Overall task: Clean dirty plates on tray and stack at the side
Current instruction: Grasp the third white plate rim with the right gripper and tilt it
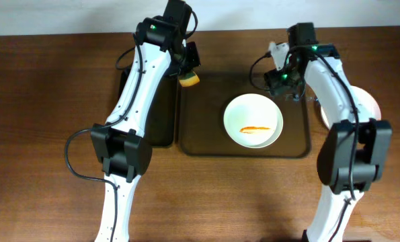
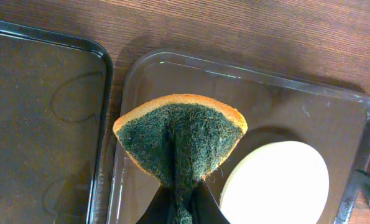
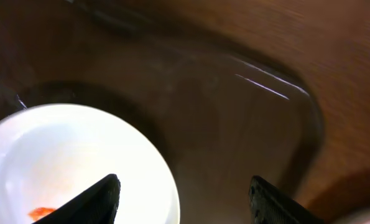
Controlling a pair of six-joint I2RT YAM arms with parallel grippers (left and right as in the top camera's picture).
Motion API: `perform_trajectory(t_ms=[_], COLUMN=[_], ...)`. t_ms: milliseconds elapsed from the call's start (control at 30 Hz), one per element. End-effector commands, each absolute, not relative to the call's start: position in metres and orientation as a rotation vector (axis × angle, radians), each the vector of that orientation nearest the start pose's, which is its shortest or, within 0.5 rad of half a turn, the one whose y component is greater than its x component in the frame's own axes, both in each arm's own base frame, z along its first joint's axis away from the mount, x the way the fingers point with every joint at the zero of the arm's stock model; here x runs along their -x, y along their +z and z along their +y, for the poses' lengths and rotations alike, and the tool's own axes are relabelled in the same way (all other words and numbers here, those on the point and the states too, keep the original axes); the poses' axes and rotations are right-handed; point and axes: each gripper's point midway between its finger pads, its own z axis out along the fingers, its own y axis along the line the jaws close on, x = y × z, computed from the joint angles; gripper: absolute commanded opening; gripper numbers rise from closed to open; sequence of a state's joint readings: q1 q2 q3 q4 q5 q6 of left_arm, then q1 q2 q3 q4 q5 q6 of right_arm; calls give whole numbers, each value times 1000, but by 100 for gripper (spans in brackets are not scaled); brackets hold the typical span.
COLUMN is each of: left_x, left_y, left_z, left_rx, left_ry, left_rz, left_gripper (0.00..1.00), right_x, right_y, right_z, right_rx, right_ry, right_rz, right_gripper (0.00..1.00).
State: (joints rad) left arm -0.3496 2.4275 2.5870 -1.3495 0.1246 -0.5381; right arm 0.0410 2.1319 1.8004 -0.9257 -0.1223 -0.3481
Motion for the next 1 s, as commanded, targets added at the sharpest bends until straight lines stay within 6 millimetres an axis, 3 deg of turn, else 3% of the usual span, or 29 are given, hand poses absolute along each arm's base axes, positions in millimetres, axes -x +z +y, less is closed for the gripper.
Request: perform_trajectory(t_ms=[0,100,267,400,500,633,733,800,867,900,967], left_x=[-504,-504,-504,-504,-504,-504,-505,-504,-504,-504,-504], left_y=[151,151,151,151,151,151,151,151,151,151,151], left_z=[-205,-205,-205,-204,-203,-203,-203,-203,-203,-203,-203], left_rx=[216,216,216,217,218,218,218,218,218,218,218], left_ry=[-395,-392,-391,-389,-381,-381,-381,-381,-381,-381,-381], left_rz=[2827,2826,2826,2826,2824,2824,2824,2825,2825,2825,2825], left_gripper=[0,0,0,0,0,0,0,0,0,0,0], right_x=[-481,-476,-470,-469,-471,-462,-430,-402,-388,-388,-396], right_y=[52,42,15,5,4,3,1,2,5,6,9], right_z=[66,82,83,79,73,72,70,62,60,61,60], right_rx=[729,798,811,781,643,219,-191,-501,-542,-464,-235], right_ry=[284,351,347,321,289,325,331,234,205,219,242], right_rz=[2749,2744,2802,2837,2883,3011,3170,3271,3325,3332,3317], right_gripper=[66,64,51,32,4,4,4,4,8,19,30])
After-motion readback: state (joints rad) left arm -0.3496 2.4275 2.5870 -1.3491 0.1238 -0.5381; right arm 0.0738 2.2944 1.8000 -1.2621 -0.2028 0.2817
